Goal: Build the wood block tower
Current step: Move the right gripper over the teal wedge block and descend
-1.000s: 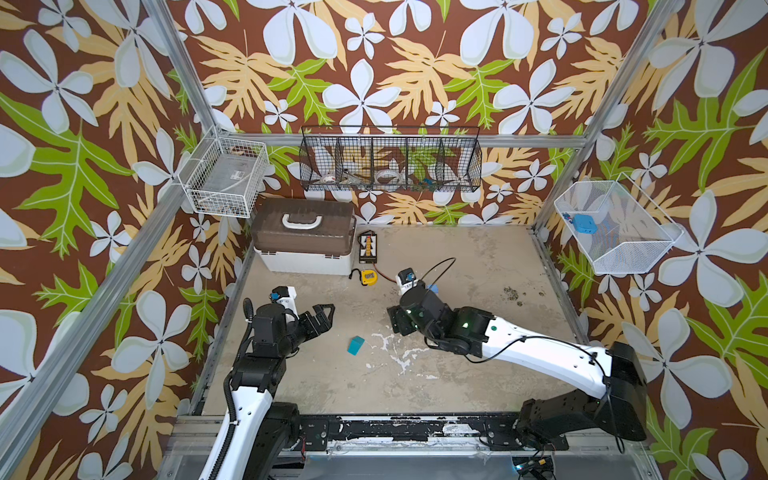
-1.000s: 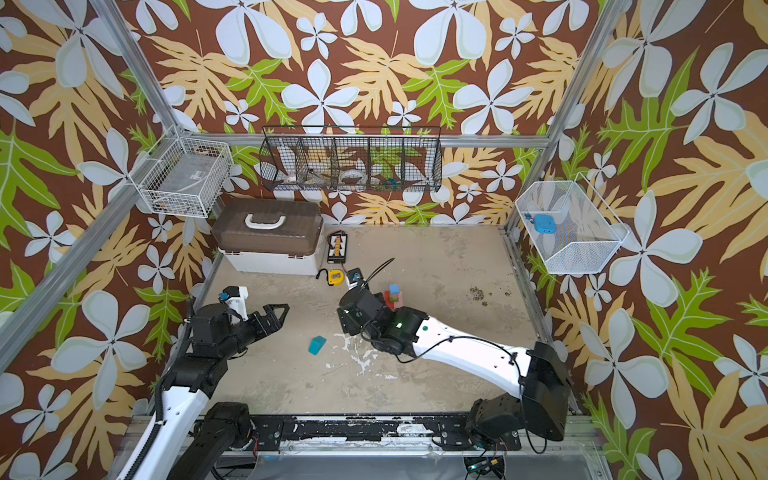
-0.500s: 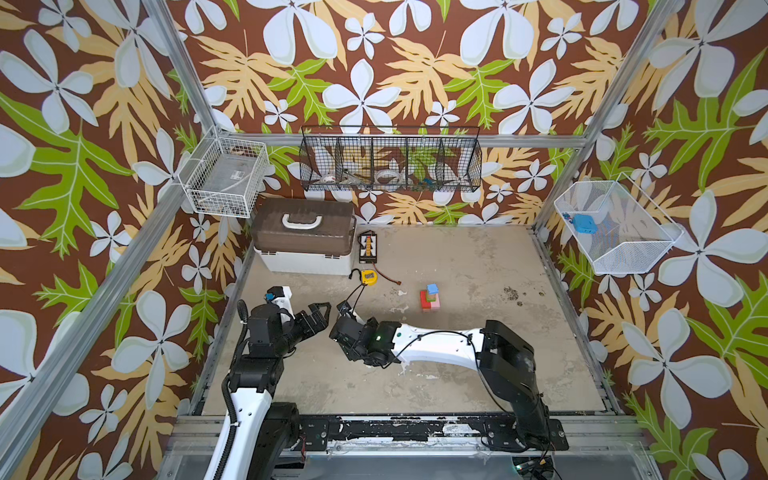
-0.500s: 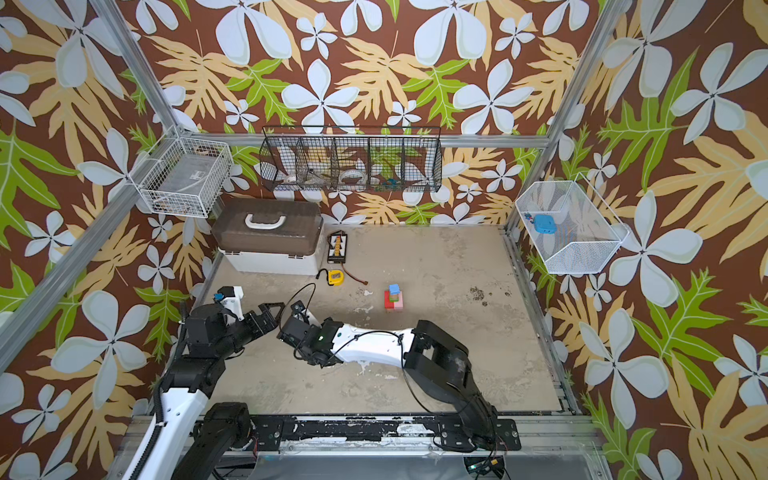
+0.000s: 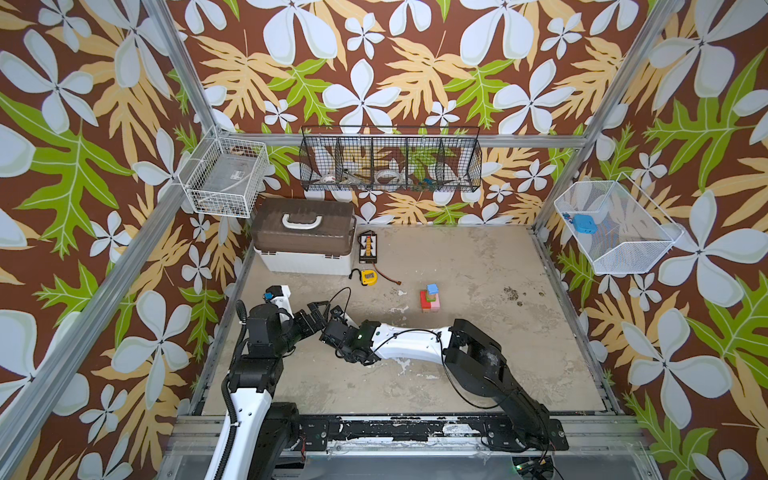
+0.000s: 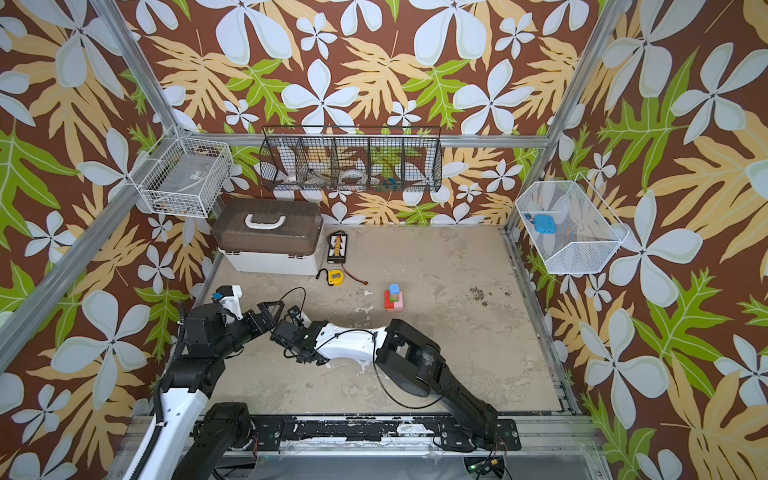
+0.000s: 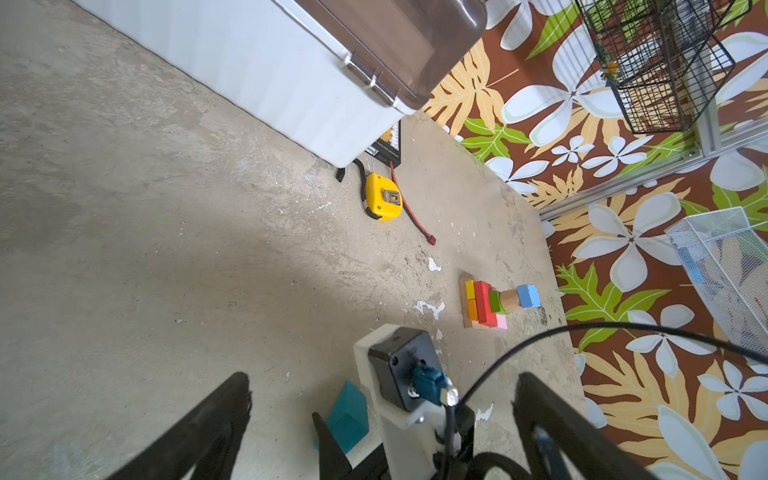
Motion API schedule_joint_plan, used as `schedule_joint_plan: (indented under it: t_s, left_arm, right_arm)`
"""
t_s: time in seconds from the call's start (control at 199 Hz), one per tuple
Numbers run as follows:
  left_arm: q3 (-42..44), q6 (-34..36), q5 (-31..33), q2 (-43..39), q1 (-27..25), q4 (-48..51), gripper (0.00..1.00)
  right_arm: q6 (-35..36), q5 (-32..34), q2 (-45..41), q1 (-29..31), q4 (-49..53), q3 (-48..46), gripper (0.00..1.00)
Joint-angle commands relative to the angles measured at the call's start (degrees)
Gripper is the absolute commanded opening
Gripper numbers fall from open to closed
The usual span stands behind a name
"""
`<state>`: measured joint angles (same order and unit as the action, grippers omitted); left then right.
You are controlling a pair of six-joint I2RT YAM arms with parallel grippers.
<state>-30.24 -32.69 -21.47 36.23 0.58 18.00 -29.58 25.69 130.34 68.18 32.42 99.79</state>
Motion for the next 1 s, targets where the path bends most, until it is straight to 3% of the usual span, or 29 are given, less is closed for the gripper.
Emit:
schedule_joint_plan:
  t_s: [0.0, 0.271, 0.622, 0.998]
  left_arm:
    - [0.20, 1.03, -1.48, 0.16, -0.05, -0.59, 1.00]
    - [0.27, 1.09, -1.90, 0.29, -0.05, -0.71, 1.00]
    - [0.36, 1.09, -2.19, 0.34, -0.05, -0.86, 1.00]
    - [0.53, 1.13, -2.82, 0.42, 0.00, -1.03, 1.00]
  right_arm:
    - [-1.12, 1.51, 0.25, -0.33, 1.77, 0.39, 0.77]
    - [-3.77, 0.81, -2.13, -2.09, 1.89, -3.47, 0.74]
    - [-6.57, 3.30, -12.41, -2.18, -0.77, -13.86, 0.78]
    - [-5.23, -2.18, -10.00, -2.69, -3.52, -13.41, 0.76]
